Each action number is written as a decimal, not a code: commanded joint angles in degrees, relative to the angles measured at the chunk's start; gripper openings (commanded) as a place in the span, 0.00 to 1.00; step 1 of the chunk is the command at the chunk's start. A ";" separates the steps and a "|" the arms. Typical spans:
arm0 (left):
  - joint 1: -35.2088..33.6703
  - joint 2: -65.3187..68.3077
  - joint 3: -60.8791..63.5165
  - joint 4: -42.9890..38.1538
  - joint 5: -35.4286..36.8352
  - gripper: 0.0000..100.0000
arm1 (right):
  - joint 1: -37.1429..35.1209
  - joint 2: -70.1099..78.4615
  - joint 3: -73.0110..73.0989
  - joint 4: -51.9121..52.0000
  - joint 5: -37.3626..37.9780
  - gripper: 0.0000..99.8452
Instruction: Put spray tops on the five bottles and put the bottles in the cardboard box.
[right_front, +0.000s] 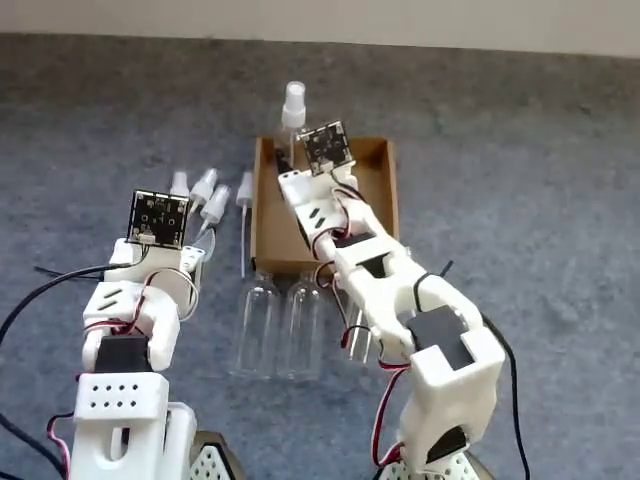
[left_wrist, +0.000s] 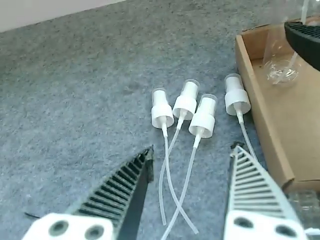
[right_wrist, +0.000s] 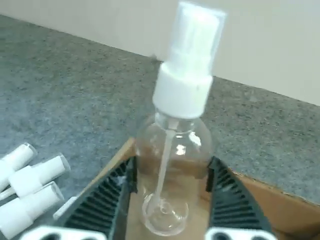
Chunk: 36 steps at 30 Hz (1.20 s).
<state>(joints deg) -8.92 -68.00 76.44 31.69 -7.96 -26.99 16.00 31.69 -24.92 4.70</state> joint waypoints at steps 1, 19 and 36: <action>-0.48 0.66 -0.31 -1.23 0.35 0.22 | -1.19 -0.66 -0.66 3.91 0.35 0.26; -0.48 0.66 -0.31 -1.23 0.26 0.22 | -1.98 -12.26 -0.84 11.91 0.18 0.26; -0.66 0.66 -0.31 -1.14 0.26 0.22 | -1.71 -49.19 -0.31 80.84 0.18 0.26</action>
<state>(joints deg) -8.92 -68.00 76.44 31.69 -7.96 -28.57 -26.81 31.69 41.36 4.70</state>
